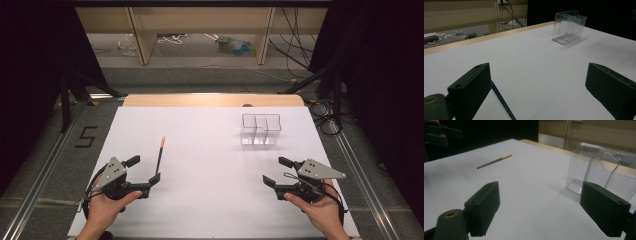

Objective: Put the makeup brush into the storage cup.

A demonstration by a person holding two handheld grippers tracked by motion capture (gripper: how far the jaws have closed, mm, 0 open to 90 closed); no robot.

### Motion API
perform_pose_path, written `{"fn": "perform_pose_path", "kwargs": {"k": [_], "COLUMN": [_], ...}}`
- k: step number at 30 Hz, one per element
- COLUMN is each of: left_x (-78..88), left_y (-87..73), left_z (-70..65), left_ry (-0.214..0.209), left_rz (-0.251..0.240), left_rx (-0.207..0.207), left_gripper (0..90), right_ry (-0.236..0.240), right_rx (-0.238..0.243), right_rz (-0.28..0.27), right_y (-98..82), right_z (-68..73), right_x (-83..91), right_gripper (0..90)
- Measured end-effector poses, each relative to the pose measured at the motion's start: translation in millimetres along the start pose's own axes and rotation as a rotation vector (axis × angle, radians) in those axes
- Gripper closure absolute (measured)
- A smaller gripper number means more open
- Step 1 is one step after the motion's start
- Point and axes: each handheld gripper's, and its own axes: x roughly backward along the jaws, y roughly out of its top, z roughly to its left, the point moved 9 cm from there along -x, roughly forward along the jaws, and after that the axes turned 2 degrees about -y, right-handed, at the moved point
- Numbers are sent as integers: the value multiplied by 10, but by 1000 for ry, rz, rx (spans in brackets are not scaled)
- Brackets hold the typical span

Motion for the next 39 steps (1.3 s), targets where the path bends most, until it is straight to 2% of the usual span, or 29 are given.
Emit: {"fn": "perform_pose_path", "kwargs": {"k": [3,6,7,11,12,13,14,18,20,21,22,23,24,25,28,29,30,32,33,35,38,39], "left_x": [8,10,10,8,1,-5,-13,-52,-76,-107,-107,-124,-141,-162,-223,-239,-261,-304,-338,-375,-425,-433], "left_y": [0,-3,1,3,8,12,21,41,35,1,1,-26,-49,-64,-85,-83,-82,-84,-93,-93,-126,-147], "left_z": [9,4,8,20,13,13,23,85,141,214,214,256,297,322,374,390,395,412,433,438,478,506], "left_ry": [8,12,21,36,27,23,27,52,68,101,101,123,136,140,150,151,149,149,159,158,151,147], "left_rz": [5,10,14,32,34,38,38,50,75,118,118,145,165,177,207,219,224,252,285,296,376,425], "left_rx": [-4,-3,-2,4,3,1,-5,5,7,27,27,46,60,79,100,93,106,104,103,109,83,58], "left_gripper": [68,70,76,88,88,89,89,92,105,137,152,155,156,158,161,172,172,195,203,209,234,250], "right_ry": [-11,-15,-26,-7,-7,-20,-18,-13,-9,-7,-7,7,-5,-5,-17,-6,-6,-2,9,6,7,-1], "right_rx": [12,16,26,6,6,17,15,9,5,21,21,2,10,9,23,18,18,0,-10,-10,-10,10], "right_rz": [16,17,1,-3,-3,32,15,16,18,-3,-3,15,27,29,40,13,13,32,18,21,22,8], "right_y": [-10,-7,5,5,5,-15,-5,-16,-17,-4,-4,-20,-27,-29,-36,-22,-22,-42,-35,-37,-40,-28], "right_z": [-14,-13,-20,8,8,-12,-11,-14,-6,-13,-13,18,7,7,-16,-10,-10,4,18,18,19,-3], "right_x": [12,14,0,-14,-14,19,7,-6,-7,-25,-25,-22,-13,-13,-1,-28,-28,-19,-38,-36,-37,-43], "right_gripper": [174,175,177,177,177,179,179,179,181,184,184,184,184,184,184,188,188,191,193,193,194,194]}}
